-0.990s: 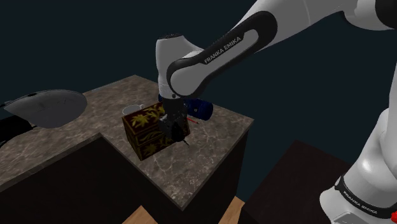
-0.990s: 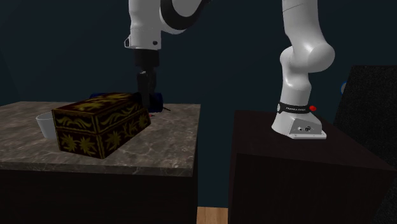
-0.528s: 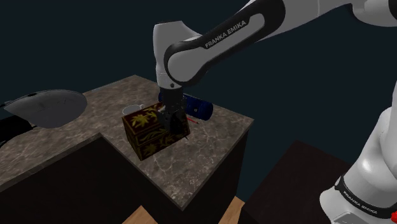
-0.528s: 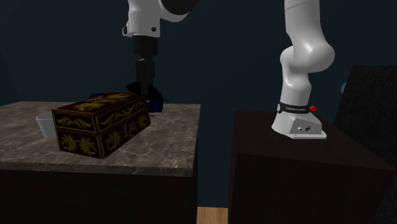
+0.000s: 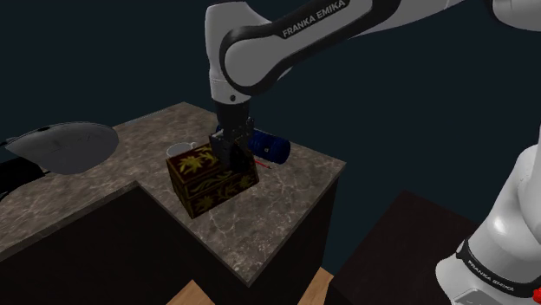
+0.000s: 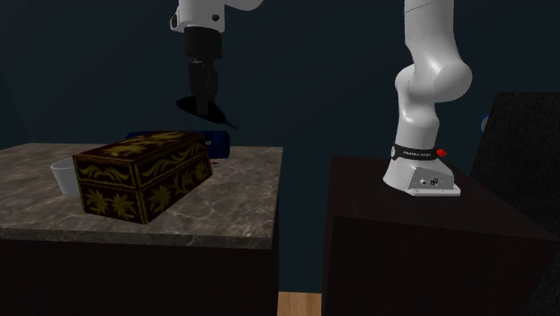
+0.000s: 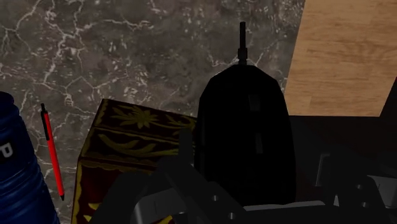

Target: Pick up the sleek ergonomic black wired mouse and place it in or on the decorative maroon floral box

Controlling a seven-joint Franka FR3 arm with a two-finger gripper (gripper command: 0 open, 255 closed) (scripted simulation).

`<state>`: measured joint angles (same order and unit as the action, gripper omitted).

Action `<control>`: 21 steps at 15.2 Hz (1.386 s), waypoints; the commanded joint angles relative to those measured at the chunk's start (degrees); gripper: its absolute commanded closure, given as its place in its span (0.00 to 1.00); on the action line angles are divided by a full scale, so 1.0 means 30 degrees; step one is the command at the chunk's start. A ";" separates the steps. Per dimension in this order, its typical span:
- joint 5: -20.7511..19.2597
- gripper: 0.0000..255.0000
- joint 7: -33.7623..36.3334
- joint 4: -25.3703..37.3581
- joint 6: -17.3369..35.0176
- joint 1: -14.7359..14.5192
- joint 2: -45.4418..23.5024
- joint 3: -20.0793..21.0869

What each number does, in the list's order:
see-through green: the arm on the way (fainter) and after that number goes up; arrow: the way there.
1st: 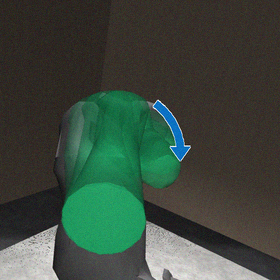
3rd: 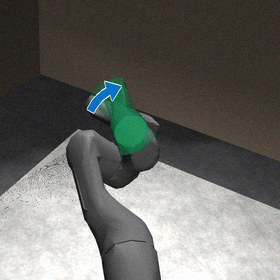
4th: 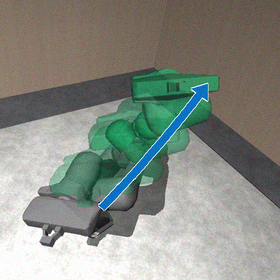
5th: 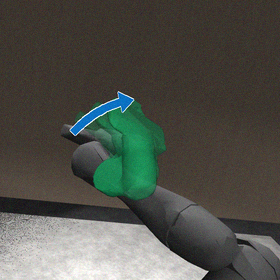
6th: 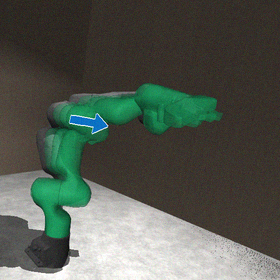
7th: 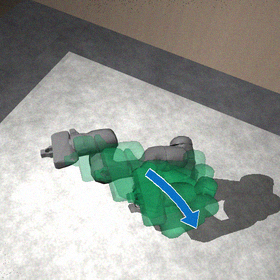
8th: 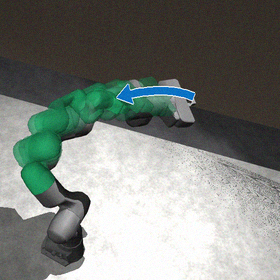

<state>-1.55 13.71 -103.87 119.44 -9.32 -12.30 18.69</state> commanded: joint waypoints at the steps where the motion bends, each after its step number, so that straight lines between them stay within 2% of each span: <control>1: -0.0214 1.00 -0.0059 0.1094 -0.0410 -0.0005 -0.0730 -0.0093; 6: -0.1141 1.00 -0.0482 0.6528 -0.2166 -0.0188 -0.4546 -0.0586; 10: -0.1760 1.00 -0.0972 1.2404 -0.4360 -0.0643 -0.8274 -0.1006; 12: -0.2056 1.00 -0.1319 1.6673 -0.6084 -0.1088 -1.0804 -0.1255; 13: -0.2331 1.00 -0.1748 2.2545 -0.8588 -0.1825 -1.4101 -0.1547; 16: -0.2250 1.00 -0.1675 2.0485 -0.7252 -0.1556 -1.3405 -0.1534; 21: -0.2243 1.00 -0.1603 1.8417 -0.5634 -0.1291 -1.2987 -0.1501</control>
<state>-8.26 8.88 -47.83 101.74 -13.27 -51.19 14.20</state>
